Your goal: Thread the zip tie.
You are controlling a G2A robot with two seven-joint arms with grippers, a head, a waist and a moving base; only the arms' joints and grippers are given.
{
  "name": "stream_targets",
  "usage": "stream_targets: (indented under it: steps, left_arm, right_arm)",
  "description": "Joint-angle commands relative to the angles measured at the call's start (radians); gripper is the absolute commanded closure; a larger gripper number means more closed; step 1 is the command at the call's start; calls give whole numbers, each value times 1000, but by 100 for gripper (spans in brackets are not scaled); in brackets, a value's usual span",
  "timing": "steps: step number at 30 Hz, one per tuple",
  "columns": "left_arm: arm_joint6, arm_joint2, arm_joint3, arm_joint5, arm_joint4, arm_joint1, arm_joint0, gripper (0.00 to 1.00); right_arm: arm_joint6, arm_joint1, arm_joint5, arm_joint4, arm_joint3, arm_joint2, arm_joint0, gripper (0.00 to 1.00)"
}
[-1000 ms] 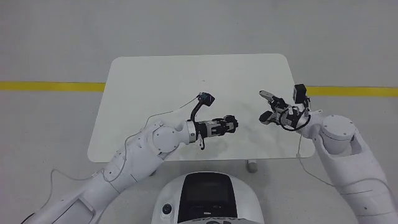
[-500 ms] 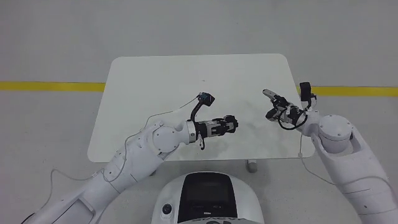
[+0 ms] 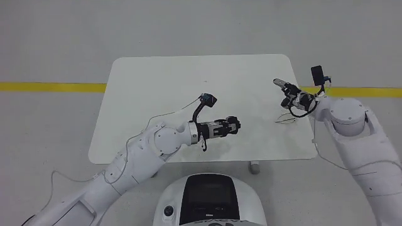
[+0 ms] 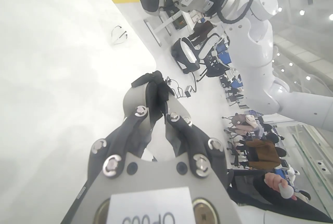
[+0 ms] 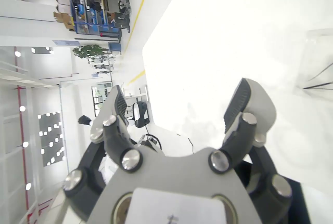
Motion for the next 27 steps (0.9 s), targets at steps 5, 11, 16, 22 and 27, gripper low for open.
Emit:
stream_targets:
  steps: [5,11,16,22,27]
  left_arm:
    - [0,0,0,0,0,0,0,100]
    - [0,0,0,0,0,0,0,100]
    - [0,0,0,0,0,0,0,100]
    - [0,0,0,0,0,0,0,100]
    - [0,0,0,0,0,0,0,100]
  right_arm:
    - [166,-9,0,-219,176,-124,203,0]
    - [316,-56,0,-463,320,-176,350,0]
    - [411,-128,0,-634,379,-129,385,0]
    - [478,-149,0,-700,379,-110,377,0]
    - [461,-149,-3,-712,375,-115,370,0]
